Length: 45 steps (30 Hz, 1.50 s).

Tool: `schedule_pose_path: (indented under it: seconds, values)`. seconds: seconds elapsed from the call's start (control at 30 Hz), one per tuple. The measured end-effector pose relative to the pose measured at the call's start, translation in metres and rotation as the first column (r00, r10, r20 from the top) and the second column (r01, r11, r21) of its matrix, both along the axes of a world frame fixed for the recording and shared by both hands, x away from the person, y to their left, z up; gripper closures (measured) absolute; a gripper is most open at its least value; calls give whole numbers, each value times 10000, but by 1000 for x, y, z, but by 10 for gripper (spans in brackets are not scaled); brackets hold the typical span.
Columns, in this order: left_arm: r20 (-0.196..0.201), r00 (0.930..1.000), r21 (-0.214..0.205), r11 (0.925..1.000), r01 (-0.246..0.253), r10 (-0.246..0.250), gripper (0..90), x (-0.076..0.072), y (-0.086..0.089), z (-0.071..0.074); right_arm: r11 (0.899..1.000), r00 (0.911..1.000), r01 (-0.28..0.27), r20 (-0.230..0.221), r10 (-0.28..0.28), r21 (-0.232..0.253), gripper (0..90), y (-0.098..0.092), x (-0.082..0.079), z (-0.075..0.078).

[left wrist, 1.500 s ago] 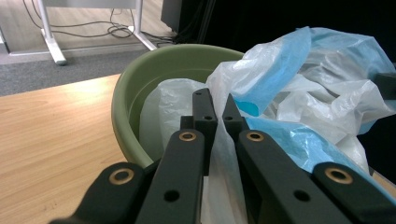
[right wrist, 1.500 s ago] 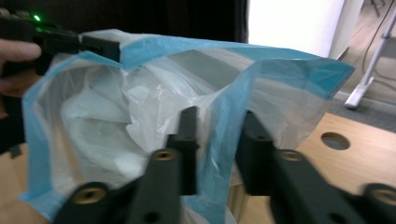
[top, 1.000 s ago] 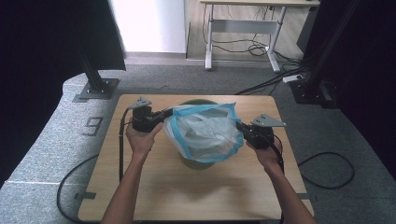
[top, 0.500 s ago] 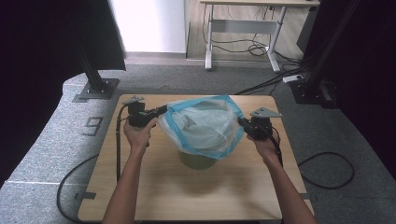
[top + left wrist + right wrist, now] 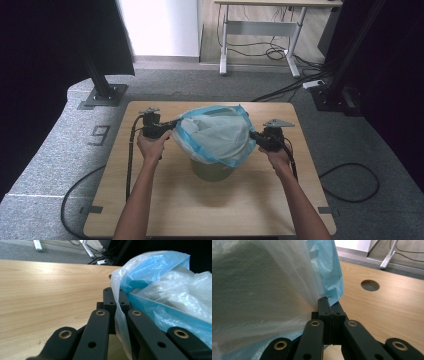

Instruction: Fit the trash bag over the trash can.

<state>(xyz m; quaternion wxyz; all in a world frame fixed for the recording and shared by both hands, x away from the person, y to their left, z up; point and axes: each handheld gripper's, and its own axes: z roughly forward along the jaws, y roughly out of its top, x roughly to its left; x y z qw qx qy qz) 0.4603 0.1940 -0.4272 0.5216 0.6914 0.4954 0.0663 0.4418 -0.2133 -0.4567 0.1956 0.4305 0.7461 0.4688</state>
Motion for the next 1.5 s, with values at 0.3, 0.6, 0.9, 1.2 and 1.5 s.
schedule_pose_path:
  seconds: [0.3, 0.6, 0.9, 1.2, 1.5]
  values:
    - [-407, 9990, 55, 9998, 187, -184, 896, 7, -7, -11, 9990, 9974, -431, -582, 436, 88, 883, 5, 2, -16]
    - [-702, 9971, 218, 9993, 302, -286, 896, 12, -10, -20, 9985, 9951, -544, -833, 535, -93, 884, 13, 6, -23]
    - [-1106, 9929, 255, 9985, 480, -449, 896, 16, -13, -27, 9955, 9913, -805, -1078, 749, -492, 884, 22, 4, -24]
    - [-1556, 9860, 672, 9952, 717, -605, 896, 16, -20, -40, 9915, 9868, -994, -1362, 874, -843, 884, 26, 2, -26]
    - [-1650, 9837, 750, 9935, 854, -721, 896, 7, -13, -42, 9855, 9782, -1145, -1872, 898, -1254, 884, 23, 1, -29]
